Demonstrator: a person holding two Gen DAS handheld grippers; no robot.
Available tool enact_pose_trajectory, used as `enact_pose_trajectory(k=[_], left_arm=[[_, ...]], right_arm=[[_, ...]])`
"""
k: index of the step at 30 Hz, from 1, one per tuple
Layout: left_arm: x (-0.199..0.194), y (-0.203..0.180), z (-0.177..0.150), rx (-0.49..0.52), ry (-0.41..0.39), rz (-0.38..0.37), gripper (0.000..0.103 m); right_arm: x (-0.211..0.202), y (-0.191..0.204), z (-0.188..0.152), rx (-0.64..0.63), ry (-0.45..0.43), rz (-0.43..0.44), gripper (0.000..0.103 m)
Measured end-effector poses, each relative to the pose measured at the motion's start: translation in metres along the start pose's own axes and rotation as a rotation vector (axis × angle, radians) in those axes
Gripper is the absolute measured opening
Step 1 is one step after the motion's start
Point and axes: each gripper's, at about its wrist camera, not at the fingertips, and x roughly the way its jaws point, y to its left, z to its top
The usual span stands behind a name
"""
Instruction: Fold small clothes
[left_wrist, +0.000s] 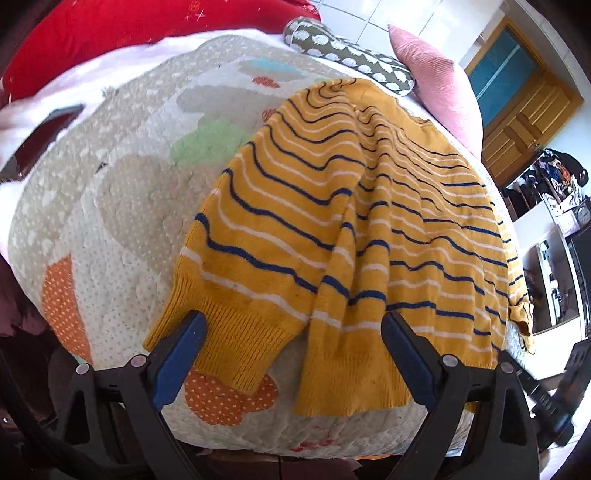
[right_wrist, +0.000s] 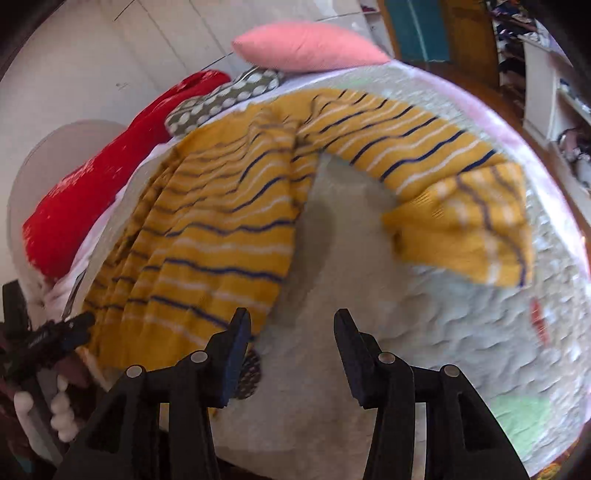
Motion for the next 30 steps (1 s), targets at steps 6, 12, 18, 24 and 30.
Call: enact_pose_trajectory(k=[6,12,18,24,30], left_arm=[[0.003,-0.011,0.002,0.056,0.026,0.022,0.019],[-0.022,-0.001,-0.002,0.045,-0.015,0.019,0.015],[-0.039,0.044,-0.005,-0.069,-0.046,-0.013,0.040],[-0.064,0.106,-0.007,-0.205,-0.127,0.062,0.048],[-0.083,0.160,-0.018,-0.312,-0.173,0.118,0.051]], right_arm=[[0.017,0.027,-0.016,-0.037,0.017,0.069,0.005],[-0.031,0.003,-0.011,-0.035,-0.073,-0.094,0.004],[-0.047,0.004,-0.013,-0.047,-0.052,-0.231,0.005],[-0.032,0.100,-0.002,-0.276,-0.062,0.006,0.042],[0.044,0.244,-0.031,-0.608,0.058,0.203,0.056]])
